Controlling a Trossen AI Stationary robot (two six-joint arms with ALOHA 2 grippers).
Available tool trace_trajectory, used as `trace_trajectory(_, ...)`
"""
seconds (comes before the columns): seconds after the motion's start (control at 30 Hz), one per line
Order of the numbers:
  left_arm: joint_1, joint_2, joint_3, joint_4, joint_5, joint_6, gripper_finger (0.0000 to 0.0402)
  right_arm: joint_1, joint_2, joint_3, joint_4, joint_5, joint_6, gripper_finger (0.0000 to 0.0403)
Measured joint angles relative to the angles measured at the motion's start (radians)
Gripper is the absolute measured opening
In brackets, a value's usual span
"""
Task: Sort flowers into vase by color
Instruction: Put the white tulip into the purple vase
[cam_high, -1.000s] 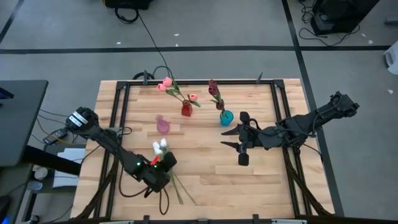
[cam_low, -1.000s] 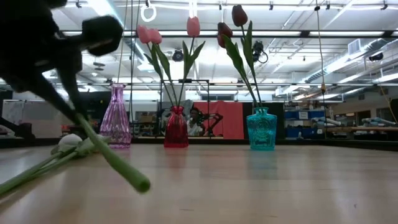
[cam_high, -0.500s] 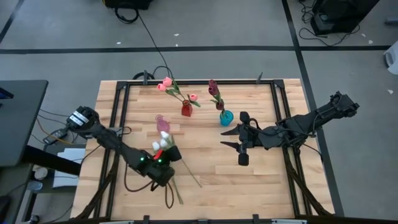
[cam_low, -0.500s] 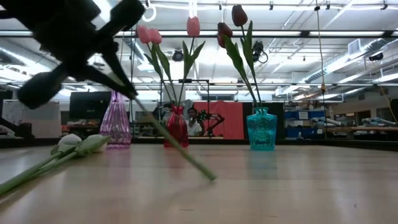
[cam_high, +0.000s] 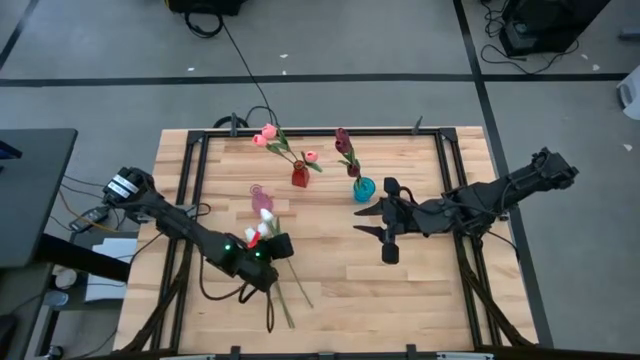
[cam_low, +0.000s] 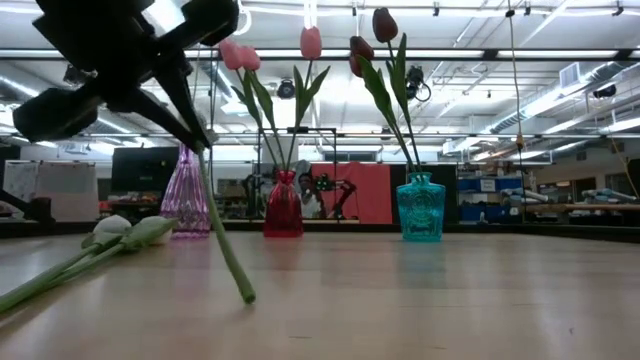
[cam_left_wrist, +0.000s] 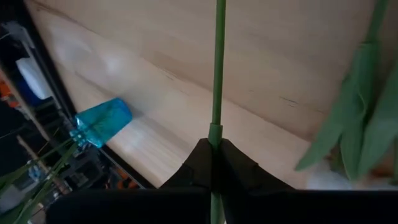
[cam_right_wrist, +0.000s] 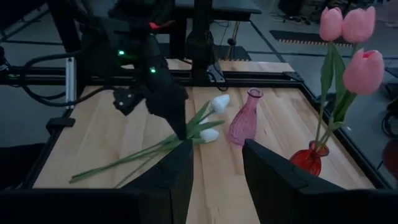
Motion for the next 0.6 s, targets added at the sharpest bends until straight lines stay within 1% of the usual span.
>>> trace_trajectory(0.13, 0.001, 0.0, 0.035, -0.079, 0.018, -0.004, 0.0012, -0.03, 0.0, 0.0, -0.002, -0.05, 0.034, 0.0149)
trace_trajectory(0.23, 0.007, 0.006, 0.036, -0.094, 0.055, 0.001, 0.0012, -0.042, 0.007, 0.0, -0.002, -0.076, 0.045, 0.0149)
trace_trajectory(0.37, -0.002, 0.053, 0.036, -0.1, 0.051, 0.129, 0.0011, -0.043, 0.028, 0.0, -0.001, -0.094, 0.045, 0.0149)
trace_trajectory(0.47, -0.002, 0.082, 0.037, -0.063, 0.04, 0.18, 0.0014, -0.045, 0.044, 0.0, 0.0, -0.12, 0.045, 0.0149)
trace_trajectory(0.6, 0.014, 0.099, 0.036, -0.004, 0.018, 0.24, 0.0019, -0.048, 0.054, 0.0, 0.005, -0.13, 0.044, 0.0149)
